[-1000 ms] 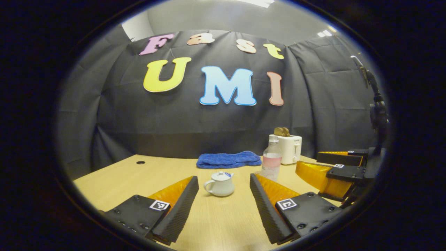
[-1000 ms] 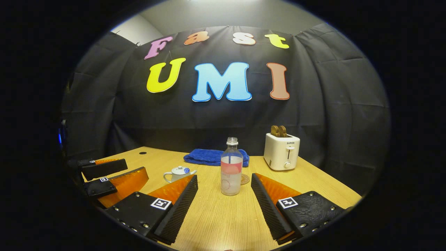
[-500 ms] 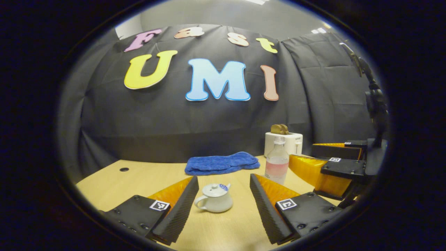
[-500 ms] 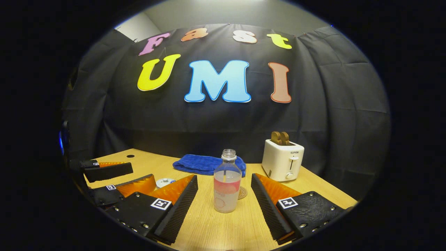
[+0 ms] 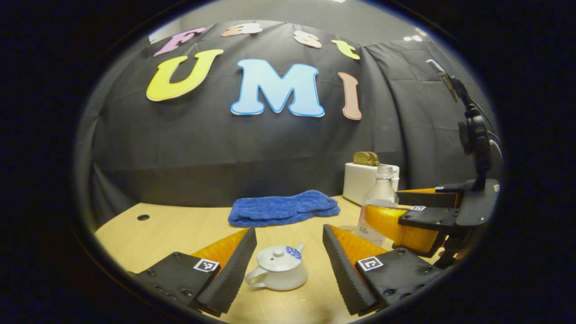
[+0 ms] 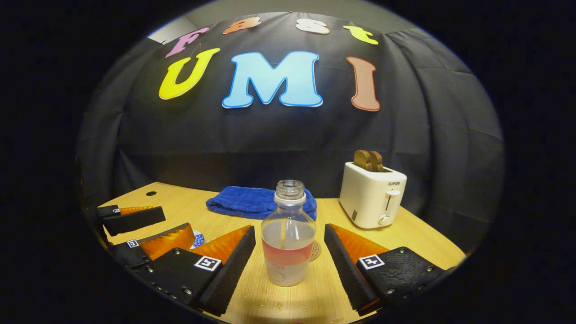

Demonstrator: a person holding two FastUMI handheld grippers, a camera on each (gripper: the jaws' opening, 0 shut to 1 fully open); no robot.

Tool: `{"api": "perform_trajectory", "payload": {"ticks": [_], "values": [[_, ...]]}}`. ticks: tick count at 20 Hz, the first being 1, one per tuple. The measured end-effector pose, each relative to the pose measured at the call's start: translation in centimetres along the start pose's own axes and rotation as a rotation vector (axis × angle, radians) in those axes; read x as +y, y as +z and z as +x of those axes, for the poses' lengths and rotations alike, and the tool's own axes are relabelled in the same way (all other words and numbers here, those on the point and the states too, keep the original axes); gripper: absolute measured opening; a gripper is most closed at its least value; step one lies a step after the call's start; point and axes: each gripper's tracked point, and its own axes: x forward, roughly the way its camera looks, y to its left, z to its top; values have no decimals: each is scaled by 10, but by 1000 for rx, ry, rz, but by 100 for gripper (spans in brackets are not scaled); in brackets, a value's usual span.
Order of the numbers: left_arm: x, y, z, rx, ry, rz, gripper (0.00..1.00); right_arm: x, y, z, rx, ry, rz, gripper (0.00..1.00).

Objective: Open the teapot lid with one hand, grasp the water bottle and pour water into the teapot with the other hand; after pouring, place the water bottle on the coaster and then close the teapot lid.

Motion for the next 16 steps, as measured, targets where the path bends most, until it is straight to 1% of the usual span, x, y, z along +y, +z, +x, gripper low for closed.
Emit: {"api": "perform_trajectory", "payload": {"ticks": [2,4,9,13,16], "values": [[4,-11,13,32,-8,-21,96,-3,-12,10,28,-2,1,96],[9,-18,23,45,0,-25,96,-4,-17,18,29,-2,-10,96],[15,-14,34,20,8,-9,95,-8,-31,27,50,-8,-37,96],[16,-21,39,36,10,9,94,-11,-40,31,71,-10,-42,96],[13,-31,40,62,6,7,80,-12,-43,32,79,-7,-37,96]]}}
